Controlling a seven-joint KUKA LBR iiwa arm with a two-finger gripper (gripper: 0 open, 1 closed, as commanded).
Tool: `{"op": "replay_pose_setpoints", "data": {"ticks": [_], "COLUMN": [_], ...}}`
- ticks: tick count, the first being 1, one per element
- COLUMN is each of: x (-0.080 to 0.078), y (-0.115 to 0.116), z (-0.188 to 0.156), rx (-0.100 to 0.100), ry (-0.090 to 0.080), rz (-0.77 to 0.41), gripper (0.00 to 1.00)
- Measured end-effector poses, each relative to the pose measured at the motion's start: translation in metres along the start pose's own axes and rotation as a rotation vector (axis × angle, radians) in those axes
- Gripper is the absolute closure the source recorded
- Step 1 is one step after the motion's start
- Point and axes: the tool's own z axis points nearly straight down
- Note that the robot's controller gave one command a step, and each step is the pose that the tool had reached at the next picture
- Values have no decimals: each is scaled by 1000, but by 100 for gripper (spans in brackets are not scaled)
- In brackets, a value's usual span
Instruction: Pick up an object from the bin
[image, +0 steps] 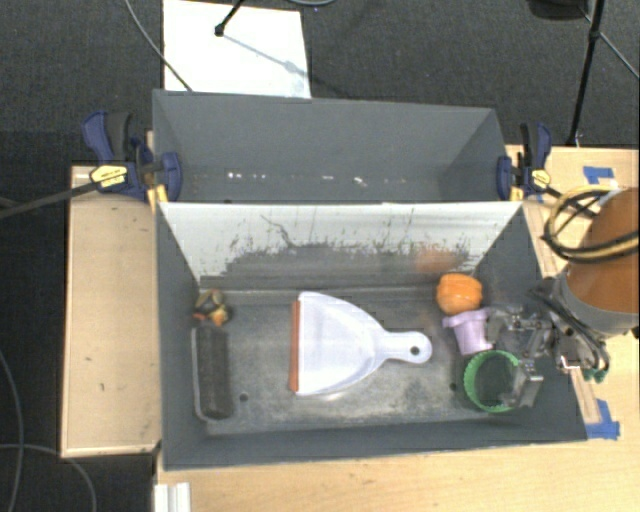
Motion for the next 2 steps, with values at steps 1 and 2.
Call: {"op": "replay_pose_setpoints", "data": {"ticks": [1,2], "x": [-2,-6], "y": [0,5], "z": [-4,59], "rx": [2,4], "ry": [-8,-13], "rz": [-5,11], "gripper": [0,0]}}
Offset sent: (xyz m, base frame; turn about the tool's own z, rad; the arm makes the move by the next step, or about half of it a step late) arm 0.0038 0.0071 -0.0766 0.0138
